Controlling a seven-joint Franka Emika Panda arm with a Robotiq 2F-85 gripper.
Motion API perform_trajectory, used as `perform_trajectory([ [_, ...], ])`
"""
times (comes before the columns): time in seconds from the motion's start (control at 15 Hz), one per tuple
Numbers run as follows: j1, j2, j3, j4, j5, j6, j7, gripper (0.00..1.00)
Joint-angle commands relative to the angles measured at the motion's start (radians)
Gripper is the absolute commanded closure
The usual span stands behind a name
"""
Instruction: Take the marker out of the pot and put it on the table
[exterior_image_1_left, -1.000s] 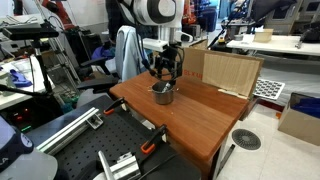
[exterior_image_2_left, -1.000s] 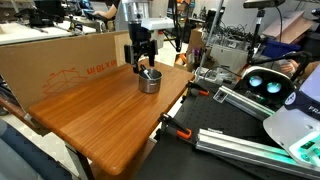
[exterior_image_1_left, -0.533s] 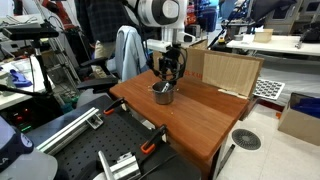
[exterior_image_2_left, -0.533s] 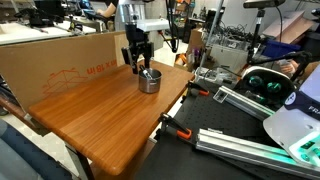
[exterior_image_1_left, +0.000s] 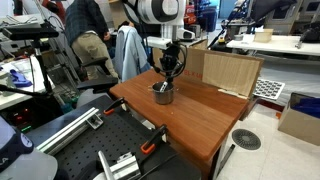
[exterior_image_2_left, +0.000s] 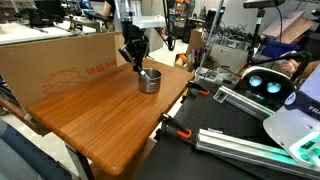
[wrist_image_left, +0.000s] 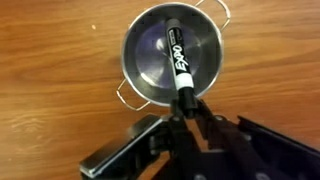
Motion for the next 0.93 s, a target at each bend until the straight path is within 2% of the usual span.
perform_trajectory([
  [0.0,0.01,0.015,-0.008,0.018,-0.009,-0.024,0.029,0.96],
  [0.47,-0.002,-0.029,-0.005,-0.006,0.012,-0.017,0.023,0.95],
  [0.87,-0.012,-0.146,-0.02,-0.036,0.006,-0.061,0.016,0.95],
])
